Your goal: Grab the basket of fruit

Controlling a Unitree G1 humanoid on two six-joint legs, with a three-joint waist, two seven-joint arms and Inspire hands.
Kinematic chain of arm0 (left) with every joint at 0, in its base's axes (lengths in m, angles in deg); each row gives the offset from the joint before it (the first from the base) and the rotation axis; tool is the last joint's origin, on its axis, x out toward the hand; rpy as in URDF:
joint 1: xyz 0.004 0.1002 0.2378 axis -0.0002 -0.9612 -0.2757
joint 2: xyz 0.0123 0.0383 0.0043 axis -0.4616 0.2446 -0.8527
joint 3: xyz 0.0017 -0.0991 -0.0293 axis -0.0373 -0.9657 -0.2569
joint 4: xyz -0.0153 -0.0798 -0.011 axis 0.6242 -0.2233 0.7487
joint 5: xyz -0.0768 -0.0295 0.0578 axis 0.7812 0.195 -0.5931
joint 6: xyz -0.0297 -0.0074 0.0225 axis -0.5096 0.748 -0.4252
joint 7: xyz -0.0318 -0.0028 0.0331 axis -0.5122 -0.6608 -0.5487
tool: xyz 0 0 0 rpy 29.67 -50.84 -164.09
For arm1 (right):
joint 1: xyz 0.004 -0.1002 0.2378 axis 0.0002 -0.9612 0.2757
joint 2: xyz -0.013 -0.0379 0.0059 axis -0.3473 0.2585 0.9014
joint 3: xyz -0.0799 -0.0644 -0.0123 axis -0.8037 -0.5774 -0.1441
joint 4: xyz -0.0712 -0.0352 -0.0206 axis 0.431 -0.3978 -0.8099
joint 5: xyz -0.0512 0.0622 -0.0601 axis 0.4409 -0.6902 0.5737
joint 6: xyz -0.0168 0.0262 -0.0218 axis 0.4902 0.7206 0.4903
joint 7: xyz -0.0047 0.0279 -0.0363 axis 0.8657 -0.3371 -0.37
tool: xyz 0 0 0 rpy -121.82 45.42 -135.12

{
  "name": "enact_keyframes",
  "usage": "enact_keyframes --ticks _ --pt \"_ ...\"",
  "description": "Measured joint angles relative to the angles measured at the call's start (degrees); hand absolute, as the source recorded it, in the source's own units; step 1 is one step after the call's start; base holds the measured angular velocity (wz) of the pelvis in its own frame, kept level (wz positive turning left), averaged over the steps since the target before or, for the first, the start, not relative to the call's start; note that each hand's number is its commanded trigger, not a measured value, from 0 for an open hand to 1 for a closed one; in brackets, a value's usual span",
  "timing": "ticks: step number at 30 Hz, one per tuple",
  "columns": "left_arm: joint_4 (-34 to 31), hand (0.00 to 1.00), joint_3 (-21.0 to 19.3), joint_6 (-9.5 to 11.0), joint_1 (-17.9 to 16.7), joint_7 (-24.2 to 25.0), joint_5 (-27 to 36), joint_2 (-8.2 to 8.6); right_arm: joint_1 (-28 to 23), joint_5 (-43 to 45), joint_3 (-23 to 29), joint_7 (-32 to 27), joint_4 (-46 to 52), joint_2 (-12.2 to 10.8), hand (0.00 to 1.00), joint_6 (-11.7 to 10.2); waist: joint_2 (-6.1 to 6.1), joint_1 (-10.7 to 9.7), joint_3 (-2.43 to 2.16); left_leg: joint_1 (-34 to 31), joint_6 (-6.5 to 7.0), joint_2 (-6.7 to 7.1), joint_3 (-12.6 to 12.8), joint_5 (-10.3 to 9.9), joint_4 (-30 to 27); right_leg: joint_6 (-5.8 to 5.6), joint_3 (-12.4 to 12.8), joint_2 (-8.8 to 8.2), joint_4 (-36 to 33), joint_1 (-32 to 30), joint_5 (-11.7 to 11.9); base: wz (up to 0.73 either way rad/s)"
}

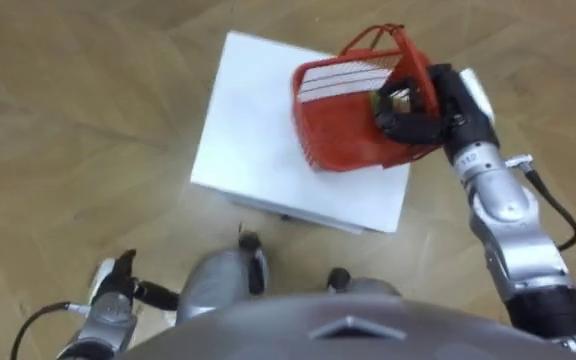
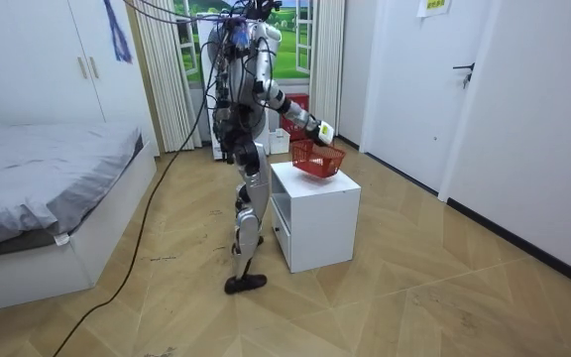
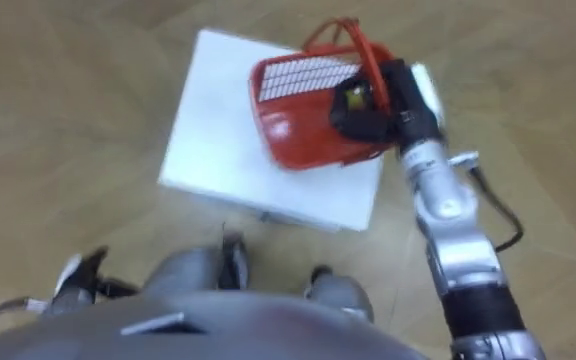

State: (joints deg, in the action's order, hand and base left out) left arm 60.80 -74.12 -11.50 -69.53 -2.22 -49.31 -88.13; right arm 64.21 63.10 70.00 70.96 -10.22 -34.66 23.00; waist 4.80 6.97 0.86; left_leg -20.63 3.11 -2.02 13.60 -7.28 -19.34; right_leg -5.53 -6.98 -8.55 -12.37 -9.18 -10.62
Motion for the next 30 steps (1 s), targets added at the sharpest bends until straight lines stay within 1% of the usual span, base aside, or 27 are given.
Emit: enact_keyframes --ticks 1,2,3,4,5,6,8,12,14,18,19,20,21,23,26,30 --pt "0.98 0.00 0.00 -0.15 -0.02 0.02 -0.32 0.28 0.08 0.72 -0.92 0.08 0.01 -0.11 1.00 -0.77 -0.49 0.62 0.18 0.52 -0.02 -0.14 -0.53 -0.03 0.14 0.70 -2.08 0.59 1.38 0.05 1.32 -0.15" --pt "2.02 0.00 0.00 -0.18 0.00 0.03 -0.32 0.37 0.22 1.08 -1.12 -0.03 -0.35 -0.12 1.00 -1.69 -0.91 0.70 0.23 0.83 -0.10 -0.17 -1.03 -0.08 0.36 0.96 -3.98 1.01 2.02 0.58 2.03 -0.11" --pt "2.30 0.00 -0.01 -0.18 -0.01 0.02 -0.31 0.36 0.48 0.99 -1.21 -0.33 -0.78 -0.11 1.00 -2.06 -1.11 0.69 0.35 1.03 -0.21 -0.17 -1.17 -0.15 0.65 0.95 -4.38 1.17 2.23 0.81 2.13 -0.06" --pt "2.40 0.00 -0.04 -0.19 0.00 0.02 -0.29 0.38 1.23 0.56 -1.27 -1.05 -1.99 -0.11 1.00 -2.47 -1.56 0.56 0.62 1.18 -0.37 -0.28 -1.16 -0.24 1.20 0.96 -4.74 1.47 2.59 0.97 2.13 -0.06" --pt "2.29 0.00 -0.09 -0.12 0.00 0.02 -0.29 0.56 1.81 -0.08 -1.23 -1.63 -3.37 -0.09 1.00 -2.46 -2.02 0.48 0.73 1.11 -0.62 -0.45 -1.17 -0.16 2.02 0.99 -4.95 1.72 2.54 0.37 2.11 -0.07" --pt "2.24 0.00 -0.10 -0.10 -0.01 0.01 -0.29 0.72 1.88 -0.35 -1.22 -1.82 -3.99 -0.08 1.00 -2.46 -2.23 0.43 0.63 0.91 -0.78 -0.45 -1.18 -0.07 2.29 1.09 -5.08 1.77 2.50 0.07 2.04 -0.07" --pt "1.93 0.00 -0.07 -0.01 -0.01 -0.02 -0.28 1.55 1.90 -1.29 -1.45 -2.12 -7.05 -0.18 1.00 -2.47 -3.06 -0.31 0.27 0.24 -1.01 -0.50 -1.41 0.22 2.89 1.39 -5.77 1.78 1.61 -1.02 1.85 -0.02" --pt "0.78 0.00 -0.06 0.04 0.01 -0.01 -0.25 1.64 1.93 -2.19 -2.06 -1.95 -9.63 -1.23 1.00 -2.47 -3.07 -0.89 0.23 -0.17 -0.98 -0.48 -1.40 0.79 3.12 1.54 -6.43 1.71 -0.11 -2.57 1.76 -0.04" --pt "0.10 0.00 -0.12 0.65 0.46 -0.03 -0.25 1.60 2.04 -2.50 -2.07 -2.17 -10.05 -1.28 1.00 -2.60 -2.90 -0.96 0.12 -0.93 -0.81 -0.60 -1.40 0.94 2.84 1.66 -7.35 1.55 -0.87 -3.81 1.81 0.00" --pt "-0.41 0.00 -0.04 1.49 0.71 -0.04 -0.03 1.61 2.17 -3.53 -2.07 -2.54 -11.05 -1.41 1.00 -3.00 -2.73 -1.34 0.12 -1.36 -0.59 -0.64 -1.52 1.08 2.61 1.68 -7.63 1.36 -1.37 -4.14 1.82 0.01" --pt "-0.40 0.00 -0.04 1.55 0.70 -0.16 0.05 1.58 2.47 -3.58 -2.06 -2.89 -11.63 -1.62 0.78 -3.05 -2.68 -1.53 0.08 -1.50 -0.58 -0.64 -1.50 1.09 2.58 1.68 -7.64 1.34 -1.45 -4.40 1.82 0.00" --pt "-0.35 0.00 -0.04 1.69 0.71 -0.30 0.09 1.57 2.97 -3.65 -2.06 -3.01 -11.87 -1.81 0.05 -3.11 -2.67 -1.76 0.07 -1.98 -0.50 -0.66 -1.51 1.15 2.46 1.71 -7.66 1.33 -1.69 -4.90 1.84 0.00" --pt "-0.31 0.00 -0.04 1.78 0.71 -0.31 0.11 1.57 3.24 -3.71 -2.06 -3.16 -12.00 -1.93 0.00 -3.26 -2.67 -1.90 0.07 -2.25 -0.46 -0.67 -1.50 1.18 2.41 1.73 -7.66 1.34 -1.82 -4.95 1.85 0.00" --pt "-0.13 0.00 0.02 2.09 0.70 -0.32 0.21 1.58 4.37 -4.00 -2.05 -3.60 -14.56 -2.77 0.00 -4.72 -2.65 -2.08 0.07 -2.72 -0.47 -0.66 -1.48 1.41 2.41 1.73 -7.91 1.28 -2.36 -5.74 1.86 0.00" --pt "0.23 0.00 0.53 2.95 0.64 -0.79 1.00 1.58 4.52 -4.60 -2.06 -3.76 -16.61 -3.44 0.00 -5.14 -2.73 -2.02 0.11 -2.77 -0.47 -0.62 -1.49 1.48 2.66 1.73 -8.52 1.11 -2.33 -5.79 1.85 0.00" --pt "0.34 0.00 1.20 3.64 0.16 -1.43 1.46 1.56 4.52 -6.62 -1.97 -4.65 -16.89 -3.43 0.00 -5.90 -2.86 -2.06 0.19 -2.85 -0.47 -0.53 -1.52 1.46 2.75 1.73 -8.86 1.03 -2.28 -5.85 1.85 0.00"
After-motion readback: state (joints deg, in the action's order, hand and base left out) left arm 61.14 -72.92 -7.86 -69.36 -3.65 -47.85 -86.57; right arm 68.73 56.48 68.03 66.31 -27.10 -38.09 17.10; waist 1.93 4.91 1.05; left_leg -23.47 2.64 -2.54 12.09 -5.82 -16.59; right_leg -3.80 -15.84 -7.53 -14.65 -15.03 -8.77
